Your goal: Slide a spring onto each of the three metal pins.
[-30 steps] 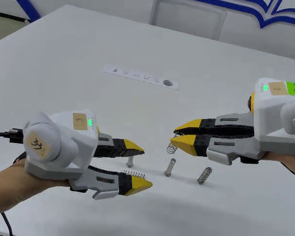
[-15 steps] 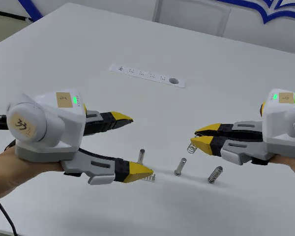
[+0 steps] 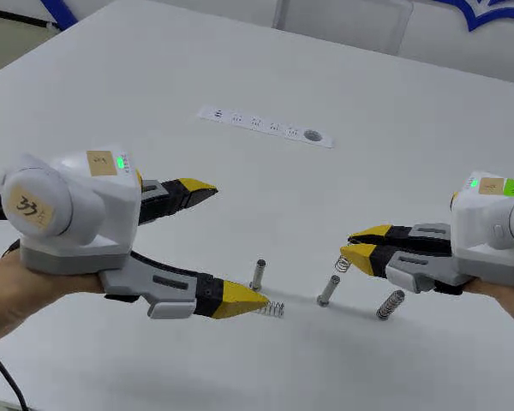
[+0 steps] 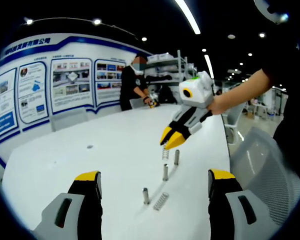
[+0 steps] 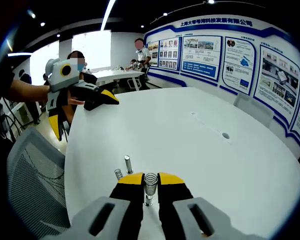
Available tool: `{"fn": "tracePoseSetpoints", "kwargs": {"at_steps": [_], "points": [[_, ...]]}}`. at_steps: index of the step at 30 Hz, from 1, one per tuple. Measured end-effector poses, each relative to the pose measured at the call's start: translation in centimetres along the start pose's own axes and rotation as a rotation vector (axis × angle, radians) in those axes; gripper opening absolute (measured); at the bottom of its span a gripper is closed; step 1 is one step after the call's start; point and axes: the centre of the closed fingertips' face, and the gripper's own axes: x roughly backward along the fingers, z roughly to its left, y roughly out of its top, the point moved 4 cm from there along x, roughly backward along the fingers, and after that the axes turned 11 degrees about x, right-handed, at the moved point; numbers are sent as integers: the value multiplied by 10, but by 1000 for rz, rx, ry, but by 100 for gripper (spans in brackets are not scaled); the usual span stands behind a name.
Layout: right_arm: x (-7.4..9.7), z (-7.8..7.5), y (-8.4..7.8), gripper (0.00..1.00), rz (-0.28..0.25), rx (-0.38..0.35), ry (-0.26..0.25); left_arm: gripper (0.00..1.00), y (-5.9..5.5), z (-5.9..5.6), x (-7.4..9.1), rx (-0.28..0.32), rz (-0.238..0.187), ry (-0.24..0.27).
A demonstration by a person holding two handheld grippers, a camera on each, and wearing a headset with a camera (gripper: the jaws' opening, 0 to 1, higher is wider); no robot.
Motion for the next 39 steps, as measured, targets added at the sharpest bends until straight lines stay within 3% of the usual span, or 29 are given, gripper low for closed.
{"fn": "tracePoseSetpoints", "kwargs": {"at_steps": [10, 18, 39], "points": [[-9, 1, -14, 10, 31, -23, 16, 88, -10, 1, 2, 1, 37, -2], [-11, 1, -13, 10, 17, -65, 23, 88, -15, -1, 4, 12, 46, 4], [-11, 3, -16, 10, 50, -65, 33, 86, -16, -2, 5, 18, 53, 6]]}}
